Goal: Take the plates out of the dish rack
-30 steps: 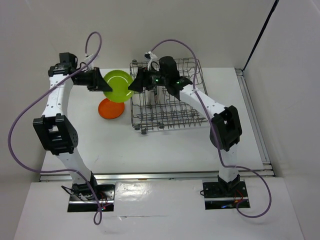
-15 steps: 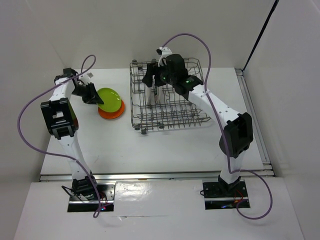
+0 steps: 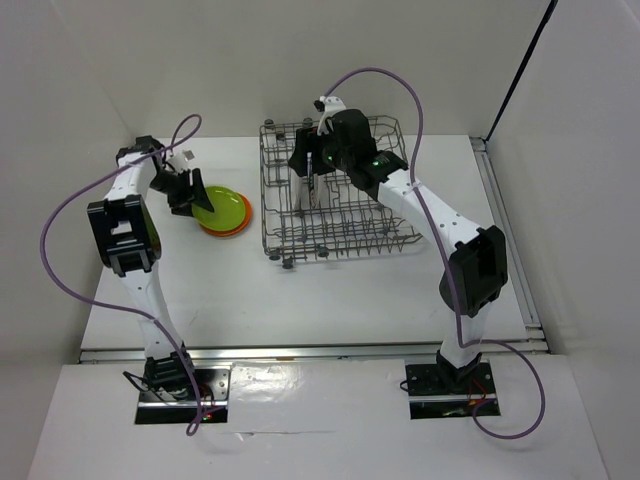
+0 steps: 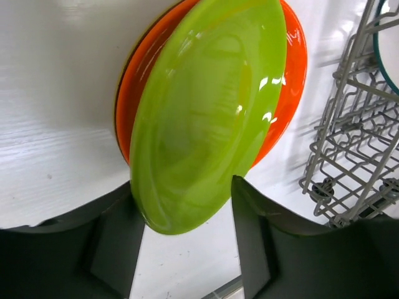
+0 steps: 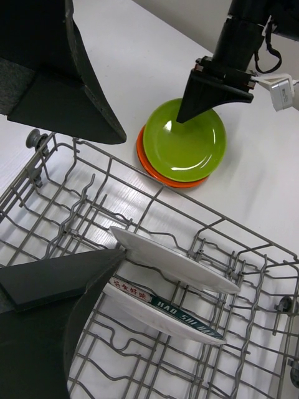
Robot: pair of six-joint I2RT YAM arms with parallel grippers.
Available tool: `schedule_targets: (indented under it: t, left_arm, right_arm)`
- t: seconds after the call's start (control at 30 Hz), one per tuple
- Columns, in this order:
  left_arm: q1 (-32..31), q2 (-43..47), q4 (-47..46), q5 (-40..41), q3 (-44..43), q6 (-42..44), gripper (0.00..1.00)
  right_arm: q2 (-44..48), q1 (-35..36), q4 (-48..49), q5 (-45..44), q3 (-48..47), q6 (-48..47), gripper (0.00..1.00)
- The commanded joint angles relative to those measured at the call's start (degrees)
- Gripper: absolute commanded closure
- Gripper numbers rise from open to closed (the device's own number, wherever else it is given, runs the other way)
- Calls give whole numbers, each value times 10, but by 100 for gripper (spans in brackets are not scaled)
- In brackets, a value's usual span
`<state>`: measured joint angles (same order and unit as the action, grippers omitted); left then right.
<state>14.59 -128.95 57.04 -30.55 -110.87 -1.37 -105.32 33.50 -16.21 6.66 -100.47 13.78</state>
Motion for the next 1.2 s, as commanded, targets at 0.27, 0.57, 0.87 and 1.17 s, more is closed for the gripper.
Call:
schedule_targets:
  t: [0.27, 0.57, 0.87, 1.17]
  left_arm:
    - [-48, 6, 69, 129, -65, 50, 17]
    - [-64, 12, 75, 202, -65, 76, 16]
    - [-70, 22, 75, 253, -75, 94, 15]
    - [-70, 114, 62, 214, -59, 83, 15]
  right_arm:
    - [7, 0, -26, 3, -28, -8, 24]
    - [-15, 0, -96, -100, -74, 9, 24]
    - [-37, 0, -117, -134, -88, 14, 24]
    - [-175, 0, -240, -232, -248, 31, 24]
